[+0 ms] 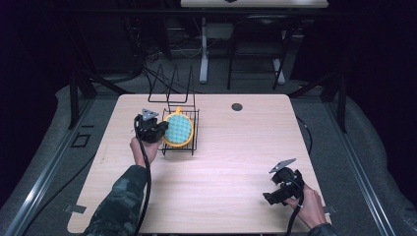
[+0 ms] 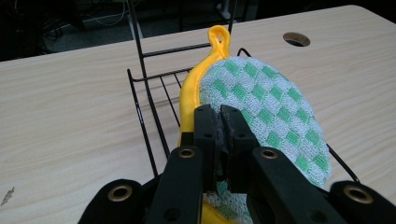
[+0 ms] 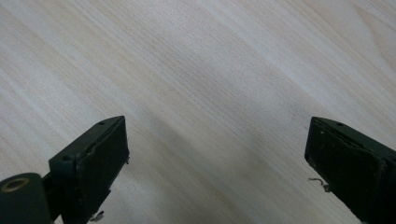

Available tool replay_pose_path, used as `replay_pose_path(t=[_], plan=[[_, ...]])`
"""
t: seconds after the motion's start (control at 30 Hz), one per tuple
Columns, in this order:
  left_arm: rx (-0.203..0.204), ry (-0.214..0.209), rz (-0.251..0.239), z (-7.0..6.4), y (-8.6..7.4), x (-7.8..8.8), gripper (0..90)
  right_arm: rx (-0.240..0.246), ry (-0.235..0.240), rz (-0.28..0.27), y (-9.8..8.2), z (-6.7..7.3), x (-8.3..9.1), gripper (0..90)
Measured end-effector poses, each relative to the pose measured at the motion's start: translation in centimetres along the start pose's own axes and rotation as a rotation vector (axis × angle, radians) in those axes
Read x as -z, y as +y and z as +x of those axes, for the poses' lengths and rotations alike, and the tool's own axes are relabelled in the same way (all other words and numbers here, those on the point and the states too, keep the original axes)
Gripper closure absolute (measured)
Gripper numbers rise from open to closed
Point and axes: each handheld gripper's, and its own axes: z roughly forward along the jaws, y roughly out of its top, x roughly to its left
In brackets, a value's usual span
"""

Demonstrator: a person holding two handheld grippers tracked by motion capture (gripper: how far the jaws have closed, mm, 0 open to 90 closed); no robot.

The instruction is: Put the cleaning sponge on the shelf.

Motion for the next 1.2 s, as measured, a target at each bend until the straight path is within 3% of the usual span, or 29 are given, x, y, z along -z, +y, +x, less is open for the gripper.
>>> replay_pose_path(t=[0.13,0.47,1.03,1.2], plan=[[0.005,0.013,0.016,0.3,-0.1,-0.5,86.2,0.0,0.002,0.0,0.0,0.0,0.0,5.9],[0.061,0.031,0.047,0.6,-0.6,-1.8,86.1,-0.001,0.0,0.004,0.0,0.0,0.0,6.3],[0.061,0.054,0.083,0.2,-0.5,-2.9,86.1,0.004,0.002,0.002,0.0,0.0,0.0,6.6],[0.094,0.054,0.098,0.4,-1.0,-3.5,86.2,-0.005,0.007,0.003,0.0,0.1,0.0,6.9]])
